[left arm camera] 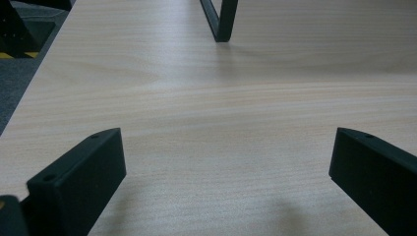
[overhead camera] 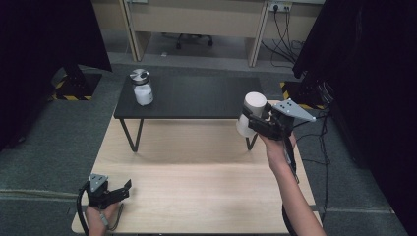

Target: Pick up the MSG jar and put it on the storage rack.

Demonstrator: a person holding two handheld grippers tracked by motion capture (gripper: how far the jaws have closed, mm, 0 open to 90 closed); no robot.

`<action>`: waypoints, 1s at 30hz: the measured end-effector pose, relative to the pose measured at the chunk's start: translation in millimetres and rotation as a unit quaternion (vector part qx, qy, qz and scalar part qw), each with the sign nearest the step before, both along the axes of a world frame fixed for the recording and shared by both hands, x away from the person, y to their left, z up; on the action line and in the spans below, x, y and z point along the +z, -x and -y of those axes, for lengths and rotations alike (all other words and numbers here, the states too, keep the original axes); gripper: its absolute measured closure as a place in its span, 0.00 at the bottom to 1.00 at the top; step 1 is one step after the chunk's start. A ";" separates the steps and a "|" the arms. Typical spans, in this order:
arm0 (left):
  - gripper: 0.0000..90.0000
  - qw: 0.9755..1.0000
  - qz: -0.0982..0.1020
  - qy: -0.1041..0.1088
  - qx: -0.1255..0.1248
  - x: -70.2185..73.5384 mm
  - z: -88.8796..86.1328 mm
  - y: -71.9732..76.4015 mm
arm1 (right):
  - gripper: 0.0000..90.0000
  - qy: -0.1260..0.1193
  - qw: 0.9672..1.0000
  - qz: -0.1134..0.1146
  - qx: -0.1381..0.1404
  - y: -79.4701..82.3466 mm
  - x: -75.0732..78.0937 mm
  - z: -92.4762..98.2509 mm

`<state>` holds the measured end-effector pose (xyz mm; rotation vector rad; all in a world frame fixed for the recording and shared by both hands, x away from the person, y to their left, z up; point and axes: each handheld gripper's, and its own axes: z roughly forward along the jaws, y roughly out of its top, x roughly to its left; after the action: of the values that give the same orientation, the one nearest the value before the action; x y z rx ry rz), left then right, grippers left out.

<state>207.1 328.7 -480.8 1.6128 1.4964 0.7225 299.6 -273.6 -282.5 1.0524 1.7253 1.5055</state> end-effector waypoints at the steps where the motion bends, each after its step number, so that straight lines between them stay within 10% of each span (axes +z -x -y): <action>1: 0.00 1.000 0.000 0.000 0.000 0.0 0.0 -0.1 | 0.37 -0.002 1.000 -0.003 0.001 -1.7 1.8 0.6; 30: 0.00 1.000 -0.004 -0.005 0.003 1.1 1.9 -0.9 | 0.37 -0.013 0.999 0.001 -0.030 -47.9 10.5 -9.6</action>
<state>208.1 326.8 -479.8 1.6217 1.5063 0.7292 347.5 -264.0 -271.9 1.1051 1.6623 1.4940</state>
